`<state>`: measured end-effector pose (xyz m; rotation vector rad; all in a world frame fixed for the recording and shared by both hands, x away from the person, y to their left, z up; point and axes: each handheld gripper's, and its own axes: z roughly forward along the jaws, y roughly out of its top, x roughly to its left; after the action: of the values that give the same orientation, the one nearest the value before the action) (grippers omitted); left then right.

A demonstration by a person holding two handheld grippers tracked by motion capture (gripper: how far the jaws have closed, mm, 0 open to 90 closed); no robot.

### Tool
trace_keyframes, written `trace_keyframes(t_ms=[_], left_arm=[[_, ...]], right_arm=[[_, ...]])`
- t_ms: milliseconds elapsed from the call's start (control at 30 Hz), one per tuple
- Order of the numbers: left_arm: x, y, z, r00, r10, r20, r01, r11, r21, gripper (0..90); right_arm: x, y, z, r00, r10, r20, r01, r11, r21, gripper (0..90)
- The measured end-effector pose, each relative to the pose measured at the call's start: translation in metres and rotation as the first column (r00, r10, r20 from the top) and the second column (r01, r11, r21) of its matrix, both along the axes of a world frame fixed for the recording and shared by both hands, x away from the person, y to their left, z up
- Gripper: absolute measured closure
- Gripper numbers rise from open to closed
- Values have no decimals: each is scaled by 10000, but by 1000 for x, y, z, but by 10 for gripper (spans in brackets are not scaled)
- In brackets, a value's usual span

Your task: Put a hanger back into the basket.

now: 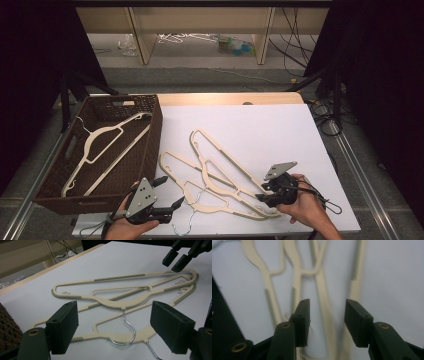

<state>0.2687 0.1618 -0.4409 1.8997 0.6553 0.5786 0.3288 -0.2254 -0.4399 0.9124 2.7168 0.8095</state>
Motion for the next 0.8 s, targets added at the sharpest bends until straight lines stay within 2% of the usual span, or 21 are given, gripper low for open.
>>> trace_keyframes(t_ms=[67, 100, 133, 200, 233, 367, 400, 500, 567, 700, 800], left_arm=[[0, -1, 0, 10000, -36, -20, 36, 10000, -86, 226], [-1, -1, 0, 10000, -40, -39, 40, 10000, -9, 225], [-1, -1, 0, 10000, -40, -39, 40, 10000, -9, 225], [0, 0, 0, 10000, -49, -2, 49, 10000, 14, 225], [0, 0, 0, 10000, -35, -11, 35, 10000, -4, 225], [0, -1, -1, 10000, -90, 4, 90, 10000, -33, 225], [0, 0, 0, 10000, -47, 12, 47, 10000, 72, 225], [0, -1, -1, 10000, -22, -18, 22, 10000, 36, 225], [0, -1, -1, 10000, -65, -35, 65, 10000, 66, 225], [1, 0, -1, 9999, -123, 14, 123, 9997, 218, 225], [0, -1, -1, 9999, -47, -99, 48, 9999, 106, 225]], right_arm=[[-4, 12, -1, 9997, 75, -216, -67, 9992, 390, 533], [-6, 23, -8, 9992, 348, -180, -341, 9986, 392, 534], [-6, 23, -8, 9992, 348, -180, -341, 9986, 392, 534], [-8, 32, -13, 9982, 550, -254, -544, 9982, 250, 537], [-7, 38, -18, 9971, 629, -437, -632, 9980, -50, 549], [-6, 44, -23, 9964, 593, -611, -615, 9975, -346, 578], [-5, 45, -25, 9960, 655, -604, -679, 9969, -386, 591], [-6, 49, -28, 9959, 689, -578, -719, 9961, -511, 639], [-4, 49, -28, 9963, 640, -578, -677, 9957, -637, 701], [-3, 50, -27, 9964, 514, -669, -564, 9957, -742, 717], [-3, 53, -27, 9968, 498, -624, -553, 9945, -890, 709]])
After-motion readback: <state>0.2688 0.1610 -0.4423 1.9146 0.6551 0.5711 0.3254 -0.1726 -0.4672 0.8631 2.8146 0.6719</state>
